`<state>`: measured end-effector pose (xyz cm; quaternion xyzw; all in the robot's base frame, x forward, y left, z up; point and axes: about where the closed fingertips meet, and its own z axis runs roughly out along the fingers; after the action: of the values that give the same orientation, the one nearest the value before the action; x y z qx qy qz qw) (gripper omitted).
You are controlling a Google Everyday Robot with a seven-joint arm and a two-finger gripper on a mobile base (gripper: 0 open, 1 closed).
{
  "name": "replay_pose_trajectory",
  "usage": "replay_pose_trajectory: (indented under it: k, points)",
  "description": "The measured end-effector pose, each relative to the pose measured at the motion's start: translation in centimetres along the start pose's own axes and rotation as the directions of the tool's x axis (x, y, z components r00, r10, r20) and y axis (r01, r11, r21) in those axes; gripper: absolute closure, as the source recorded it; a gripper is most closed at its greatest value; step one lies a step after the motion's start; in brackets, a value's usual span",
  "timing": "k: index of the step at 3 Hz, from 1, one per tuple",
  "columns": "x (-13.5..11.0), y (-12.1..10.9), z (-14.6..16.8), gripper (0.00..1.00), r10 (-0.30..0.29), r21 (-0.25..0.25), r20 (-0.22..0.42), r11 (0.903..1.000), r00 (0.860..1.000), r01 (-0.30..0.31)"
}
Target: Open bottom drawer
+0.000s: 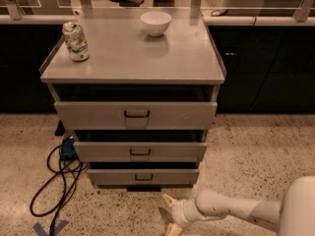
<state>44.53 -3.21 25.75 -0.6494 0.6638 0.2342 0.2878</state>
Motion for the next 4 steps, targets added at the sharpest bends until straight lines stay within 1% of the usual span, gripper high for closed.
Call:
replay_pose_trajectory:
  k: [1, 2, 3, 4]
  points:
    - [0.4, -1.2, 1.2, 0.00, -0.003, -0.017, 0.120, 0.9998, 0.993, 0.005]
    - [0.9, -4.7, -0.2, 0.00, -0.048, 0.024, 0.151, 0.9987, 0.987, 0.044]
    - [1.1, -5.3, -0.3, 0.00, -0.047, 0.036, 0.148, 0.9985, 0.988, 0.042]
    - [1.7, -6.0, 0.2, 0.00, -0.033, 0.037, 0.139, 0.9989, 0.990, 0.028]
